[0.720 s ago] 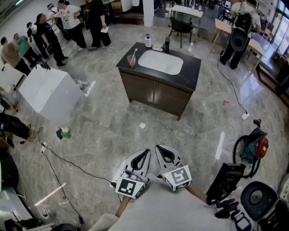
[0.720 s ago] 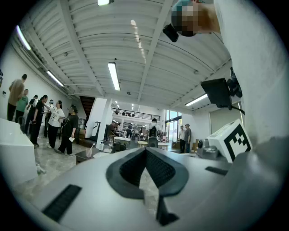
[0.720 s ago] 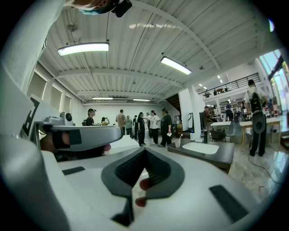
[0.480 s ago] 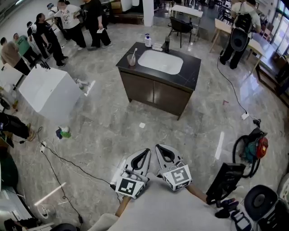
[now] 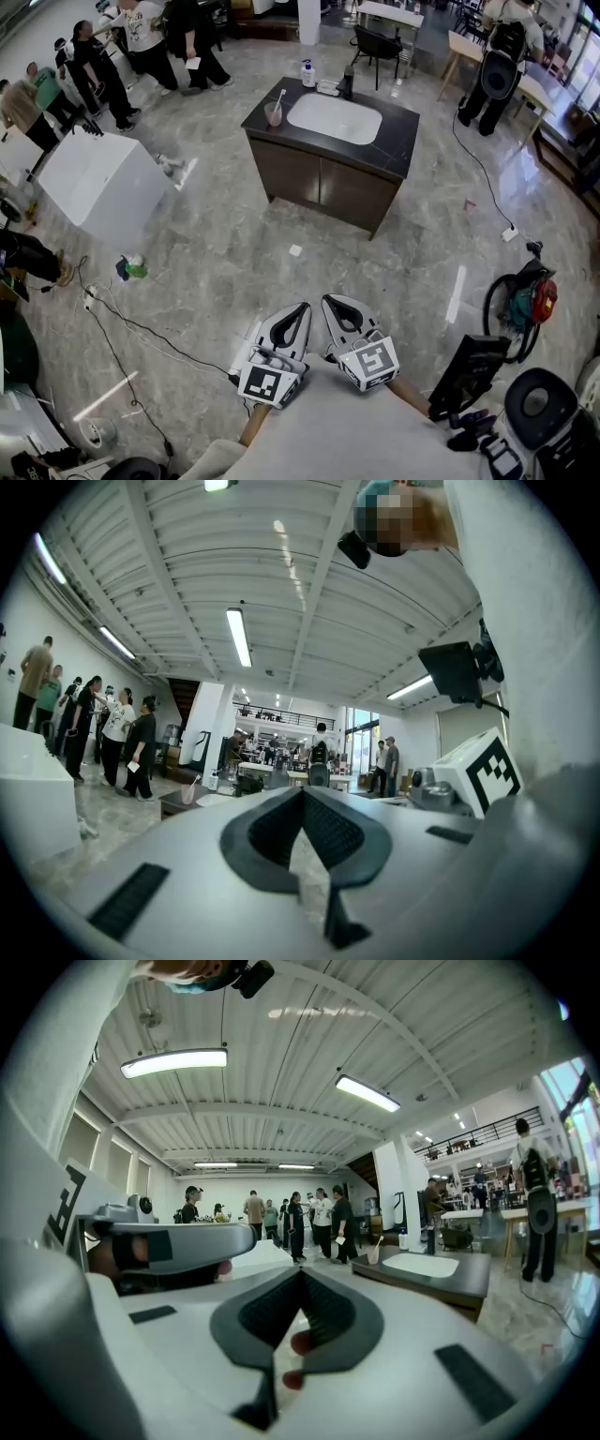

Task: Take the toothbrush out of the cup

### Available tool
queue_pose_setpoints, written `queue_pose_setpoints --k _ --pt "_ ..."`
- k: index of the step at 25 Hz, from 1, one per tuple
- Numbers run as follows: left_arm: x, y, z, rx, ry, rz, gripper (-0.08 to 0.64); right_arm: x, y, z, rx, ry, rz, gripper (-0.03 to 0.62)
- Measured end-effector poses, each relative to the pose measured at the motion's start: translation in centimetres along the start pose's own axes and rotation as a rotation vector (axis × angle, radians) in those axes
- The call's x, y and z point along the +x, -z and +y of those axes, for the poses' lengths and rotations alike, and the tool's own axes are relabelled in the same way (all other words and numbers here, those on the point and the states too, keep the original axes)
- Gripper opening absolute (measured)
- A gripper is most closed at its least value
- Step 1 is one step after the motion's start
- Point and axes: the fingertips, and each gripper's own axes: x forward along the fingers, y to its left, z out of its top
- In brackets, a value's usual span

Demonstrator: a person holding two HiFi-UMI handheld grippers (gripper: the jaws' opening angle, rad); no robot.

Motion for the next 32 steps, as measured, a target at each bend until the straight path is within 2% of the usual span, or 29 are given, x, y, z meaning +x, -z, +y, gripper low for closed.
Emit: queue_pose_setpoints --k 9,13,22,26,32 --pt "-0.3 -0.3 0.5 -0.045 0.003 -0.028 0.004 0.2 0.3 1.2 0.000 -0.038 0.007 0.005" --pt "-0.5 0.0 1.2 -0.008 0.016 -0.008 0.004 0.8 0.3 1.4 -0.017 -0.024 0.014 0.005" --pt "-1.4 -0.6 3.8 -0.042 0.049 -0.060 0.003 3.4 -0.4 3.2 -0.069 0.001 0.019 0.005" --pt "-2.0 -0.2 5.4 -0.024 0.044 -0.037 0.003 4.1 0.2 3.7 -0.074 0.020 0.037 0.005" --pt "-2.7 0.5 6.6 -0.034 0.044 -0.054 0.004 5.0 0.6 4.0 -0.080 0.033 0.037 0.005"
